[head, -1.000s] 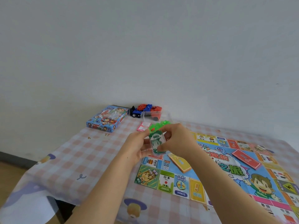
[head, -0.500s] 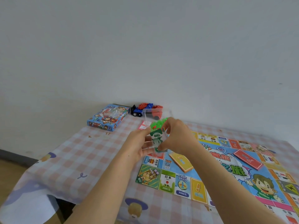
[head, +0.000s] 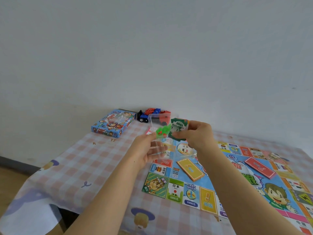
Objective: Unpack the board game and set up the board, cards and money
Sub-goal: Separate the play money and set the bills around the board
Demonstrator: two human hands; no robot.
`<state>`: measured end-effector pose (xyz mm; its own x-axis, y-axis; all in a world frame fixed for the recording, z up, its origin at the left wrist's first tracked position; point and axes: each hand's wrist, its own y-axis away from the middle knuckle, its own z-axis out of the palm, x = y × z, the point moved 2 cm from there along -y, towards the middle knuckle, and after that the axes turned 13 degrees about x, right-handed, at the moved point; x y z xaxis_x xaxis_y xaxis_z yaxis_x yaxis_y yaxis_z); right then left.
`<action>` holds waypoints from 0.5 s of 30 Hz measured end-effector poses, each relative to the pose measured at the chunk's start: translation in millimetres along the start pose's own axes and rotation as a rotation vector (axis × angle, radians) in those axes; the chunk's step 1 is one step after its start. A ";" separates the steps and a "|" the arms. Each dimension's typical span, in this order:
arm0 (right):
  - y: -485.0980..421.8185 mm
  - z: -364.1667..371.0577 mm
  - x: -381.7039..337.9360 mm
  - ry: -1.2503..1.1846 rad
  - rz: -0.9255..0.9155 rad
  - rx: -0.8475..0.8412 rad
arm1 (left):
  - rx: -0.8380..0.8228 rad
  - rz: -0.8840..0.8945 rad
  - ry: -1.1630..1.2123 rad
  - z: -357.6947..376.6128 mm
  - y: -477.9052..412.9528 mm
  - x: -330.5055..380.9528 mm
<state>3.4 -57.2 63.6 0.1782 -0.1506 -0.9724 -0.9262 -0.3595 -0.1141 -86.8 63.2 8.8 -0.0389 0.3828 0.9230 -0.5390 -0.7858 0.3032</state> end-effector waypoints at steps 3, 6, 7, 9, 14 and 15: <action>1.1 -4.0 -2.4 -0.051 -0.012 0.064 | 0.043 0.040 -0.053 -6.6 -5.4 3.5; 1.8 -7.3 -5.5 -0.086 -0.023 0.102 | 0.112 0.067 -0.108 -16.7 -13.1 9.9; 2.2 -7.0 -6.1 -0.087 -0.022 0.098 | 0.129 0.071 -0.116 -19.9 -15.0 11.9; 3.2 -5.3 -6.2 -0.077 -0.012 0.084 | 0.148 0.076 -0.140 -26.2 -17.1 15.8; 3.5 -1.8 2.4 -0.082 0.045 0.087 | 0.150 0.077 -0.195 -40.8 -18.3 22.2; 3.5 -1.5 4.4 -0.084 0.057 0.088 | 0.141 0.075 -0.214 -43.3 -18.5 22.8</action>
<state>1.5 -60.5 59.3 0.0996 -0.0899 -0.9910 -0.9603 -0.2695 -0.0721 -114.1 107.4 14.0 0.1124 0.2212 0.9687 -0.4178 -0.8741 0.2480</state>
